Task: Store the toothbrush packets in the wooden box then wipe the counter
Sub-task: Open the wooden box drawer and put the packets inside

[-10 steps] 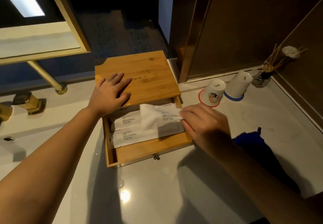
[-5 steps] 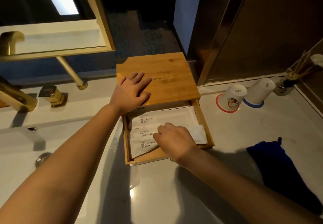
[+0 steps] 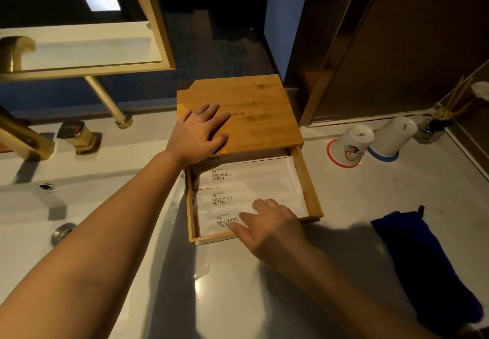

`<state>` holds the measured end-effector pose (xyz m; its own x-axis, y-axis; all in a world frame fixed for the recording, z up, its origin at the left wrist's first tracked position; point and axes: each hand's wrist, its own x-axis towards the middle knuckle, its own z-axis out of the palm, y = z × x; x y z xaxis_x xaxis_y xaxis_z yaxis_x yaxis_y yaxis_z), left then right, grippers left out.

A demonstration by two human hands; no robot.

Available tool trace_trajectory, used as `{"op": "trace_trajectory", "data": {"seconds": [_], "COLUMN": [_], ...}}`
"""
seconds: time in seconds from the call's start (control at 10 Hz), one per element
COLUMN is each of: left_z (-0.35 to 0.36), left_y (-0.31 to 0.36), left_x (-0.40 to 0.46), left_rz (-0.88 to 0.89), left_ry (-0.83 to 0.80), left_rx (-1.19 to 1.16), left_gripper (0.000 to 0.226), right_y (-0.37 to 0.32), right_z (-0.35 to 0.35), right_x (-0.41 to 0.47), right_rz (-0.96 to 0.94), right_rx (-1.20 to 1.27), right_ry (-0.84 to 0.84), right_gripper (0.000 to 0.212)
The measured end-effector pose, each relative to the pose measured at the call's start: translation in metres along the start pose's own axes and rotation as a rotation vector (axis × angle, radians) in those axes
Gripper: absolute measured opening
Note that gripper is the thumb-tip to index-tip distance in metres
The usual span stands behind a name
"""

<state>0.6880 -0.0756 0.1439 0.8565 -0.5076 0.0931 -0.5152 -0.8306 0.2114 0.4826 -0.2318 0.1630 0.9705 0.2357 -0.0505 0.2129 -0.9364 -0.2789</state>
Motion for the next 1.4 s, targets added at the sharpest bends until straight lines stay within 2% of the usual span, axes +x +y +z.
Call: {"op": "trace_trajectory", "data": {"seconds": [0.2, 0.4, 0.5, 0.6, 0.7, 0.8, 0.9, 1.0, 1.1, 1.2, 1.4], "left_z": [-0.002, -0.002, -0.002, -0.002, -0.001, -0.001, 0.0, 0.0, 0.0, -0.002, -0.003], "left_y": [0.0, -0.001, -0.001, 0.0, -0.001, -0.001, 0.0, 0.0, 0.001, 0.001, 0.002], "left_x": [0.002, 0.001, 0.001, 0.001, 0.002, 0.002, 0.001, 0.001, 0.0, 0.001, 0.002], "left_rz": [0.0, 0.004, 0.004, 0.008, 0.004, 0.008, 0.006, 0.006, 0.008, 0.007, 0.007], "left_ry": [-0.003, -0.001, 0.003, -0.001, 0.0, 0.001, -0.003, -0.004, -0.011, -0.006, -0.011], "left_rx": [0.01, 0.01, 0.007, 0.004, 0.01, 0.017, 0.014, 0.016, 0.015, 0.015, 0.016], "left_gripper": [0.06, 0.06, 0.06, 0.06, 0.06, 0.06, 0.059, 0.059, 0.059, 0.059, 0.06], "right_y": [0.015, 0.012, 0.013, 0.018, 0.022, 0.023, 0.019, 0.01, 0.007, 0.006, 0.004], "right_z": [0.009, 0.013, 0.02, 0.033, 0.044, 0.05, 0.046, 0.034, 0.029, 0.034, 0.037], "right_x": [0.005, -0.008, -0.024, -0.054, -0.072, -0.068, -0.052, -0.031, -0.02, -0.022, -0.024], "right_rz": [-0.027, -0.089, -0.094, -0.084, 0.199, 0.585, 0.723, 0.775, 0.851, 0.889, 0.803], "right_rx": [0.029, 0.008, 0.059, 0.211, 0.533, 0.927, 1.145, 1.299, 1.391, 1.389, 1.327], "right_ry": [-0.066, 0.134, 0.294, 0.455, 0.33, 0.006, -0.145, -0.32, -0.342, -0.188, -0.079], "right_gripper": [0.051, 0.043, 0.034, 0.018, 0.029, 0.028, 0.019, 0.027, 0.028, 0.015, 0.023]}}
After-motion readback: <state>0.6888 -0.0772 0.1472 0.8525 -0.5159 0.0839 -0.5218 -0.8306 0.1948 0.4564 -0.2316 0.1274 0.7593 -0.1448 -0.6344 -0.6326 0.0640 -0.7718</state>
